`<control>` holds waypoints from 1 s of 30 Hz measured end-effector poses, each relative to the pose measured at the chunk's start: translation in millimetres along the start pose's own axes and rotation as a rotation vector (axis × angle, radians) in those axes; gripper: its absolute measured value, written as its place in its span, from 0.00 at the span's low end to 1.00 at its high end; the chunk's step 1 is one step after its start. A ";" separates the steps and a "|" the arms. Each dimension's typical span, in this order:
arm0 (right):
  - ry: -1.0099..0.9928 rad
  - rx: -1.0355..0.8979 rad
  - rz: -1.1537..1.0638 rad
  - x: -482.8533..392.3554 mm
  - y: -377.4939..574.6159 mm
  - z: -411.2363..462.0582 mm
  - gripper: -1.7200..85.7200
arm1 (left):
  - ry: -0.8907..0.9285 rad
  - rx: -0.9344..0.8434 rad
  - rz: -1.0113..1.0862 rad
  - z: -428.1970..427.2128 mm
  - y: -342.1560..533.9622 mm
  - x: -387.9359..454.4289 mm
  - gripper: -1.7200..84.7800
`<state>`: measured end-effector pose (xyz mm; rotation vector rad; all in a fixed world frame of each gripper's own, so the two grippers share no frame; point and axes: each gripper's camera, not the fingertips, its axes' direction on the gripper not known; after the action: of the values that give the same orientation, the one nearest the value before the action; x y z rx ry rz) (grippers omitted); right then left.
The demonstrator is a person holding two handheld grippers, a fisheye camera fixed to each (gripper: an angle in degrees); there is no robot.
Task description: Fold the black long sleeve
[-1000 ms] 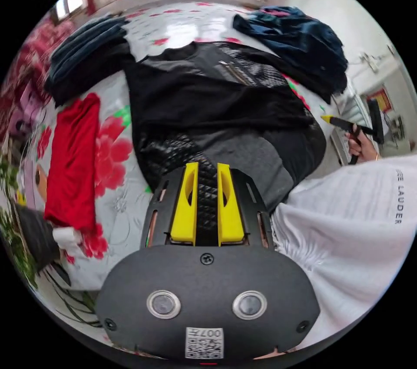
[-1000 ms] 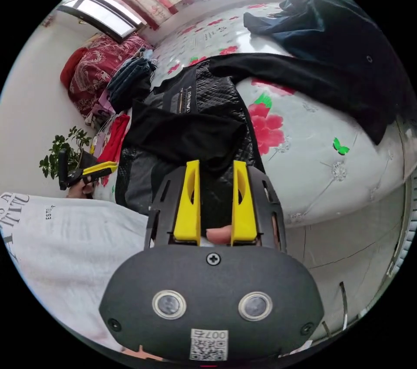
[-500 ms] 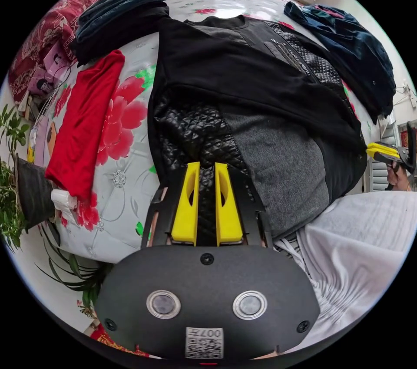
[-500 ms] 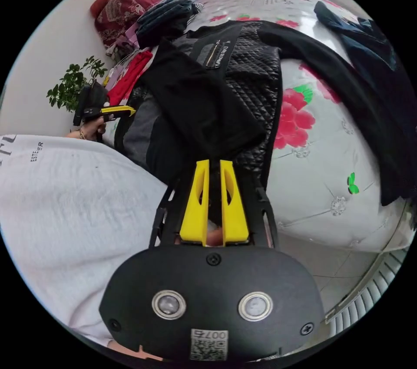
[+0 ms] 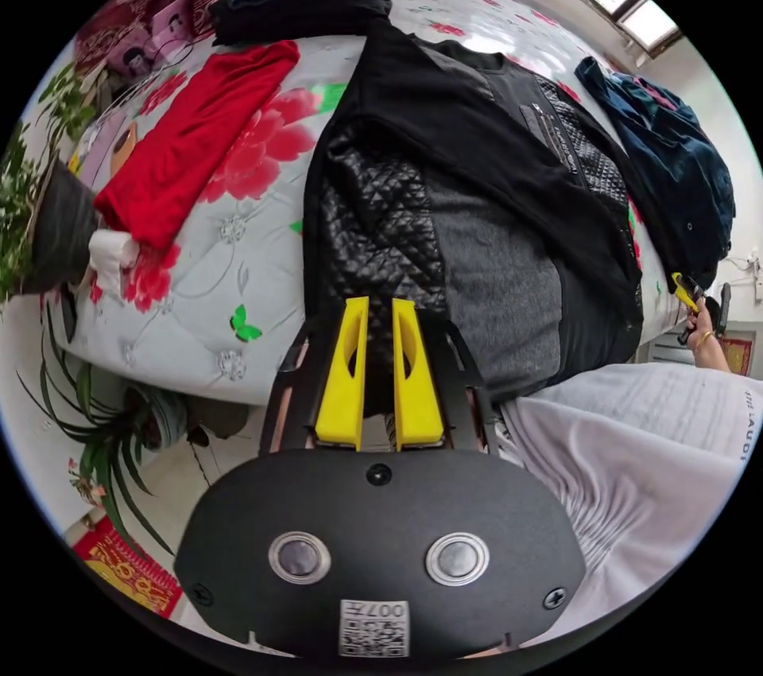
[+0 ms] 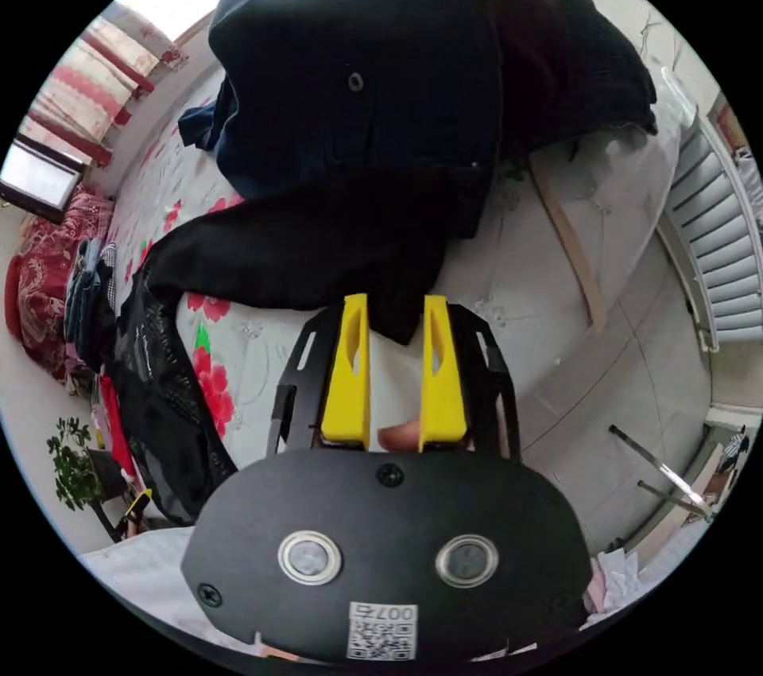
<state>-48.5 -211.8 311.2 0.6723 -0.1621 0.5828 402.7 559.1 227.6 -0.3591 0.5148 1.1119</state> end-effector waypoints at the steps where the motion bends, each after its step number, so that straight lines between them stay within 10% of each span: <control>1: 0.007 -0.017 -0.048 -8.5 -1.0 1.5 0.06 | 0.001 -0.007 -0.014 0.6 3.1 -3.5 0.09; 9: -0.351 0.167 -0.427 -119.8 2.4 -63.7 0.02 | 0.085 0.036 -0.253 -0.1 39.4 -56.4 0.09; 19: -0.938 0.105 -1.571 -390.9 218.4 -162.7 0.03 | 0.078 0.119 -0.353 -17.6 64.8 -82.8 0.09; 23: -0.810 -0.268 -1.757 -429.8 320.1 -89.0 0.04 | 0.100 0.108 -0.429 -9.3 90.9 -97.6 0.10; 30: -0.474 -0.331 -1.554 -366.4 313.3 -26.7 0.07 | 0.162 0.094 -0.516 8.9 133.6 -126.1 0.13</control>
<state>-528.0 -164.6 341.1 0.4248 -0.1258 -1.0834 238.8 522.9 303.0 -0.4698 0.5741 0.5602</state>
